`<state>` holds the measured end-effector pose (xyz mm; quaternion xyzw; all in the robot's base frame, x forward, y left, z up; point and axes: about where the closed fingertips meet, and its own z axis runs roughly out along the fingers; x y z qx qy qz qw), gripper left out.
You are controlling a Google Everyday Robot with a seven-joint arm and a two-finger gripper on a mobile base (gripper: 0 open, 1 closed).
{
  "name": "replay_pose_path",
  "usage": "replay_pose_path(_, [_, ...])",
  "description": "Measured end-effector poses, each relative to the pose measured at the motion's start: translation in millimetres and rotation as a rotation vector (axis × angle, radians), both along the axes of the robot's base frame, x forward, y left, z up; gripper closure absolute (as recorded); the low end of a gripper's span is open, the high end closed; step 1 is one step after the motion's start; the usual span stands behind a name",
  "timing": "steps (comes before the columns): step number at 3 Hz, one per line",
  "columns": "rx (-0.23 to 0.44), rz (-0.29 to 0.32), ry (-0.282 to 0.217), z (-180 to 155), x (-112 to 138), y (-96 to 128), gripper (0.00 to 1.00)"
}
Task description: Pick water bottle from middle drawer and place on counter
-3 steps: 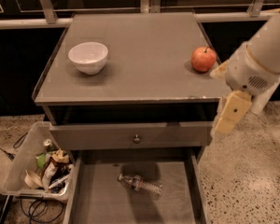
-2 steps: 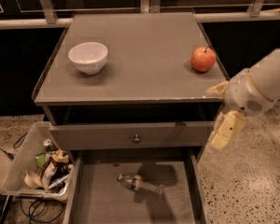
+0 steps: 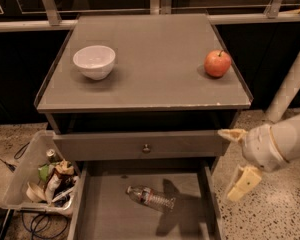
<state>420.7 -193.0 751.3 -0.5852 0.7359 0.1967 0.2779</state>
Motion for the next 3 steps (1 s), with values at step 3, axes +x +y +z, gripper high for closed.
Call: replay_pose_path(3, [-0.258, 0.068, -0.176, -94.8, -9.0, 22.3, 0.0])
